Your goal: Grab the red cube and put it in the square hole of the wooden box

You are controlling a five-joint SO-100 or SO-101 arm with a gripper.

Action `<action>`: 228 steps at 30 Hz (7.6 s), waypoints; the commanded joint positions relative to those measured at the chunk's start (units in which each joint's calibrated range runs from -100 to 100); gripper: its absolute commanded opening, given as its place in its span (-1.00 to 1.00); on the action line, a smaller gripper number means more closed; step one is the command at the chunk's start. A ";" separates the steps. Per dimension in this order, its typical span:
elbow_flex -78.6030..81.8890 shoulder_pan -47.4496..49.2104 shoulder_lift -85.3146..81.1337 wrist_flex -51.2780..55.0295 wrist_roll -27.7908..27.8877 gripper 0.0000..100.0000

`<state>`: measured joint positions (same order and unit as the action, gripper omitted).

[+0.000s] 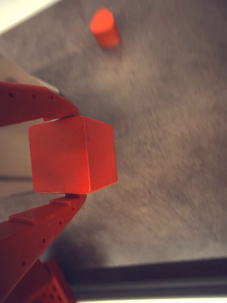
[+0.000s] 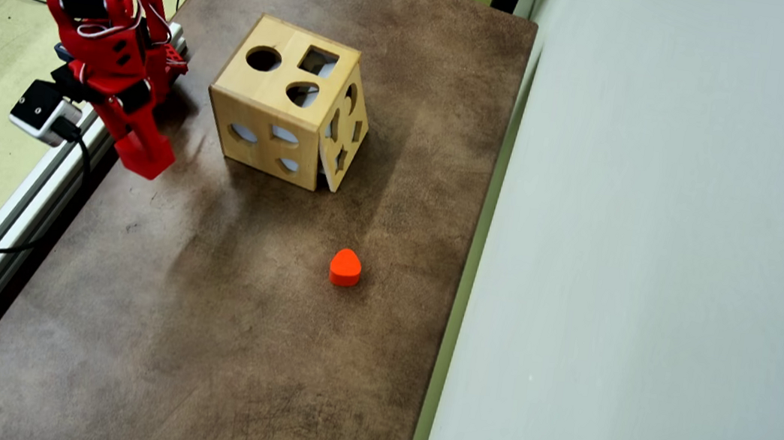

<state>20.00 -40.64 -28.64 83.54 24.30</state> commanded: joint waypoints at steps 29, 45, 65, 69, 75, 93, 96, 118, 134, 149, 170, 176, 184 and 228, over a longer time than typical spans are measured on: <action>-32.70 42.65 8.81 14.13 -23.83 -0.95; -40.93 49.03 18.92 14.13 -25.30 -0.95; -34.22 50.45 22.57 14.29 -26.81 -0.95; -34.04 49.48 22.57 14.29 -26.86 -0.95; -34.04 49.18 23.00 14.29 -26.86 -0.95; -31.99 50.00 23.68 13.81 -26.86 -0.95; -31.99 50.00 23.68 13.73 -26.86 -0.95; -36.10 50.07 25.20 13.41 -26.86 -0.95; -37.71 52.68 25.63 13.89 -26.91 -0.95; -37.71 51.56 25.88 13.97 -26.91 -0.95; -30.91 50.07 26.22 13.33 -26.37 -0.95; -31.72 52.16 26.22 13.25 -26.37 -0.95; -31.72 52.53 26.05 10.51 -26.67 -0.95; -30.82 49.70 29.20 10.51 -26.28 -0.76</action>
<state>-10.61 9.16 1.10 94.59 -2.52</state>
